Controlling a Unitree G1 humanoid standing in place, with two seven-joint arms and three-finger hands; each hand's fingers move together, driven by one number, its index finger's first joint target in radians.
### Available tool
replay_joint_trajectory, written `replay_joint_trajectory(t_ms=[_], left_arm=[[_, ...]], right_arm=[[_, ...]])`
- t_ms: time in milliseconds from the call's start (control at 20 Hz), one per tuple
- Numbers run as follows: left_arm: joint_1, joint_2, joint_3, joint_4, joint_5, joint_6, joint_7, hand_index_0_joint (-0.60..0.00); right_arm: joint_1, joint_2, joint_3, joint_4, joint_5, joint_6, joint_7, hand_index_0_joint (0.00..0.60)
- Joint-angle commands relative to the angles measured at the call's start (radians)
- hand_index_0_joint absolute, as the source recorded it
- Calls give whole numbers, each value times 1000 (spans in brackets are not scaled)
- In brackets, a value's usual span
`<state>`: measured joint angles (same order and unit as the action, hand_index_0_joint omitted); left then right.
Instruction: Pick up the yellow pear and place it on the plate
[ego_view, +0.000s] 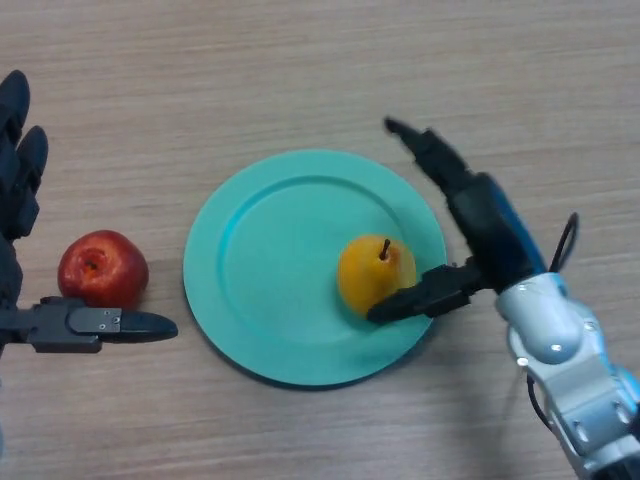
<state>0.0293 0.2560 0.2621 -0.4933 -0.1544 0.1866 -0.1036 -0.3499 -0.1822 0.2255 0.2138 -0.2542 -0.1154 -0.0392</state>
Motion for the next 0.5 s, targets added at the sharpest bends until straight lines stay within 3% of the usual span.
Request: replay_joint_trajectory(t_ms=[50,200,500], left_arm=[[-18,33,78,-65,-14,-113,12,0],[-17,30,69,-62,-6,-117,12,0],[1,16,32,-74,1,-78,-27,0]], right_arm=[[-7,-8,-100,-128,62,-52,16,0],[89,-20,-208,-319,124,17,122,0],[237,-71,-308,-595,319,207,155,0]])
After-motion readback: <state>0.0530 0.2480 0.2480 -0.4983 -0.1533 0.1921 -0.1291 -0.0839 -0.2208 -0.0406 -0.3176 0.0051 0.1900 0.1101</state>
